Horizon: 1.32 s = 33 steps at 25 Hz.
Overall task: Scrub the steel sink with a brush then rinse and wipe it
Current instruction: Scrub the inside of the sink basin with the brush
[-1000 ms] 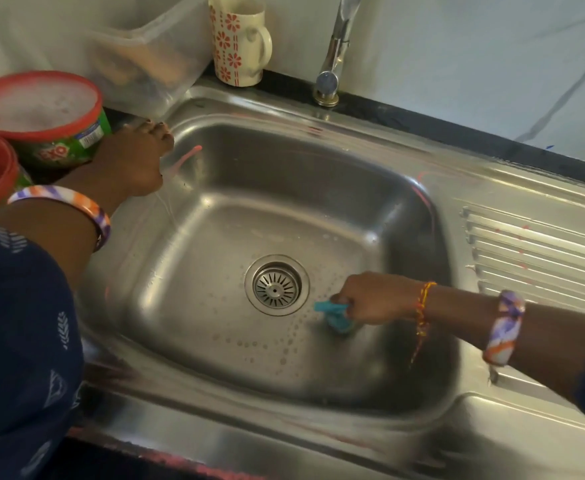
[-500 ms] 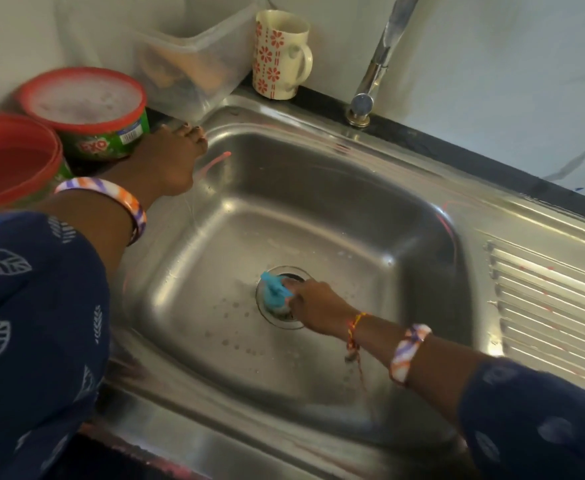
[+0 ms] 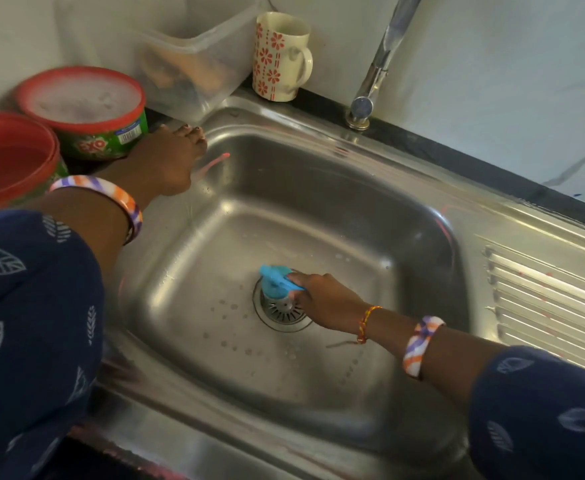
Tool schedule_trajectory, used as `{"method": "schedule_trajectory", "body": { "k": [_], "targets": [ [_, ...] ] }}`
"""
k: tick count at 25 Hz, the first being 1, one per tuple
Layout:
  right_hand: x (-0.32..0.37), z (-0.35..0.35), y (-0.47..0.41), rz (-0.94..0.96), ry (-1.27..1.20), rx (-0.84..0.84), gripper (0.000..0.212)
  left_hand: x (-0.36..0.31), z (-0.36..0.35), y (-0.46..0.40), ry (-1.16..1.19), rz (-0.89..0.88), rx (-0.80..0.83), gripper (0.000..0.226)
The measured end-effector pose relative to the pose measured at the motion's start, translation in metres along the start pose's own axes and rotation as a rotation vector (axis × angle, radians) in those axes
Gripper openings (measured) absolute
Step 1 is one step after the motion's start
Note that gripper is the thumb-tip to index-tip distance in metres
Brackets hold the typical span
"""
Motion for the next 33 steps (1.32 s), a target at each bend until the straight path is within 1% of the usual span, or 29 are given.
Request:
{"method": "schedule_trajectory", "body": {
  "k": [2,3,4,7,8,10,12,13,14,15,16,17,18,19,20,21,23,25,27,28,30,32,33],
  "targets": [
    [0.009,0.0,-0.001,0.079,-0.015,0.009,0.033,0.0,-0.001,-0.001,-0.007,-0.003,0.015,0.062],
    [0.009,0.0,-0.003,0.089,0.004,0.012,0.033,-0.001,-0.001,0.0,-0.011,-0.008,0.024,0.062],
    [0.005,0.004,-0.01,0.067,0.033,-0.016,0.032,-0.001,-0.001,0.0,-0.011,-0.009,0.029,0.063],
    [-0.01,0.028,-0.034,-0.115,0.052,-0.174,0.035,0.002,-0.002,-0.001,0.008,-0.01,0.048,0.064],
    [-0.005,0.024,-0.035,-0.113,0.013,-0.166,0.035,0.001,-0.002,-0.001,0.007,-0.016,0.05,0.065],
    [0.014,0.0,-0.023,-0.002,-0.138,-0.03,0.029,0.001,-0.002,-0.002,0.001,-0.019,0.041,0.065],
    [0.023,-0.017,0.006,0.028,-0.212,0.193,0.019,0.003,-0.003,-0.003,-0.005,-0.02,0.047,0.066],
    [0.014,-0.015,0.017,0.002,-0.169,0.286,0.02,0.003,-0.003,-0.002,-0.006,-0.022,0.051,0.066],
    [0.003,-0.005,0.027,-0.021,-0.085,0.343,0.022,0.002,-0.003,-0.002,-0.008,-0.024,0.049,0.065],
    [-0.014,0.009,0.031,-0.047,0.028,0.356,0.025,0.002,-0.003,-0.002,-0.011,-0.024,0.044,0.065],
    [-0.031,0.026,0.029,-0.078,0.159,0.312,0.029,0.001,-0.002,-0.001,-0.012,-0.024,0.041,0.065],
    [-0.048,0.043,0.023,-0.119,0.28,0.223,0.032,0.001,-0.002,0.0,-0.012,-0.021,0.043,0.065],
    [-0.058,0.056,0.014,-0.167,0.337,0.117,0.035,0.002,-0.001,0.0,-0.009,-0.019,0.049,0.065],
    [-0.063,0.061,0.003,-0.199,0.317,0.017,0.036,0.001,-0.001,0.001,-0.009,-0.021,0.053,0.065],
    [-0.058,0.058,-0.009,-0.206,0.241,-0.053,0.036,0.001,-0.001,0.002,-0.015,-0.024,0.056,0.065],
    [-0.045,0.047,-0.021,-0.188,0.14,-0.083,0.035,0.0,0.0,0.002,-0.021,-0.029,0.06,0.066],
    [-0.003,0.012,-0.038,-0.07,-0.057,-0.066,0.036,0.0,0.001,0.001,-0.026,-0.036,0.075,0.066],
    [0.044,-0.026,-0.043,0.064,-0.172,0.034,0.037,0.001,0.001,0.0,-0.026,-0.041,0.087,0.067],
    [0.071,-0.034,-0.05,0.156,-0.146,0.099,0.039,0.003,0.001,-0.001,0.003,-0.046,0.093,0.068],
    [0.072,-0.026,-0.057,0.143,-0.118,0.075,0.039,0.004,0.0,0.0,0.024,-0.045,0.097,0.069],
    [0.049,0.005,-0.069,0.002,-0.081,-0.043,0.04,0.006,-0.001,0.0,0.044,-0.047,0.094,0.069],
    [-0.01,0.034,-0.07,-0.186,-0.003,-0.136,0.042,0.006,0.0,-0.001,0.039,-0.061,0.097,0.07],
    [-0.044,0.04,-0.065,-0.285,0.062,-0.148,0.045,0.006,0.0,-0.001,0.037,-0.064,0.105,0.071]
  ]
}}
Point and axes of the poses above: each hand's wrist, its own y-axis away from the middle knuckle, its own z-axis out of the back of the hand, x = y × z, the point moved 6 cm from there along -y, towards the middle knuckle, and after that the axes turned 4 degrees about -y, right-handed, at the moved point
